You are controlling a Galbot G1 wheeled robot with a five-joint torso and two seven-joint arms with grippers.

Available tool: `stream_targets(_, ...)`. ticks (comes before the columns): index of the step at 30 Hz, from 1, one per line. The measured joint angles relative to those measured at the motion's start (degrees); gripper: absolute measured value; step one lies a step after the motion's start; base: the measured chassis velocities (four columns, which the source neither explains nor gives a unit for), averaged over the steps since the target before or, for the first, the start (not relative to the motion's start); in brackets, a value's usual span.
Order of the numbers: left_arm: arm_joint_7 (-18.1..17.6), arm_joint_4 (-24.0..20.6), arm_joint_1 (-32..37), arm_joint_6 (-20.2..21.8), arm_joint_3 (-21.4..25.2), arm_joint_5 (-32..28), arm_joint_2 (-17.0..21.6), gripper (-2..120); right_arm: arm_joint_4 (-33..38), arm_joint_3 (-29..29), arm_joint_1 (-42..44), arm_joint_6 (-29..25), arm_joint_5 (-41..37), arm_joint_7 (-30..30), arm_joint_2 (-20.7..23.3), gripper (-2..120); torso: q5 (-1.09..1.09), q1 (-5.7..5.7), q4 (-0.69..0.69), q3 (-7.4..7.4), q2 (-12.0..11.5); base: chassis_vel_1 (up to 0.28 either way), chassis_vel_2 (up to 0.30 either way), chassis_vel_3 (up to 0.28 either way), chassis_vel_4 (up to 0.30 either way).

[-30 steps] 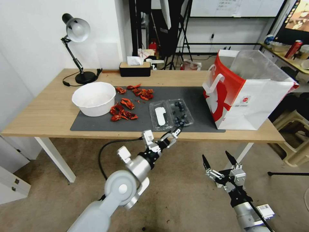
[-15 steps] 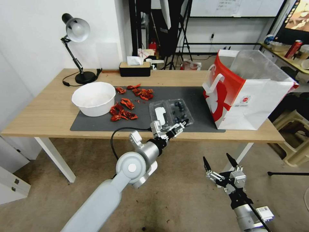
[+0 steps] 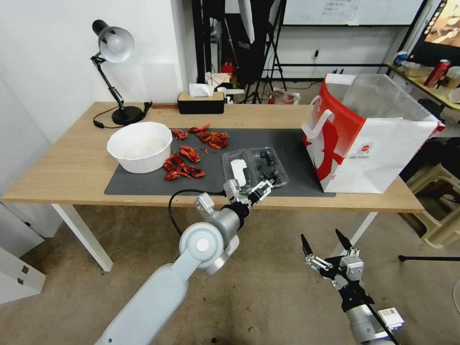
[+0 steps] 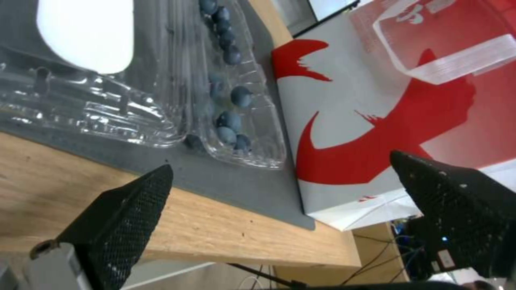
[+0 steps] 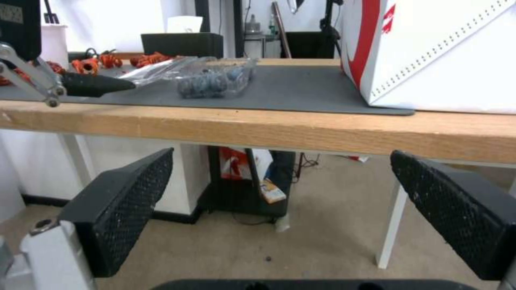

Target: Close the takeout container lid, then place the container into the takeout bag.

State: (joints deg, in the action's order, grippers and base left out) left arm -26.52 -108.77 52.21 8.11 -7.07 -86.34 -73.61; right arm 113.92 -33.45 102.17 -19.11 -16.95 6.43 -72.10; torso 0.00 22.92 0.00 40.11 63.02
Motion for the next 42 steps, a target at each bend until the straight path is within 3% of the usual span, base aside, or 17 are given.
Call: stream_targets(42, -0.4, 3.6, -0.9, -2.4, 1.3, -1.5, -1.3, 100, -0.5, 0.2, -0.1, -0.5, 0.6, -0.3, -0.4, 100, 0.0, -0.01, -0.01, 0.0, 0.0, 0.0, 0.0, 0.0, 0.0)
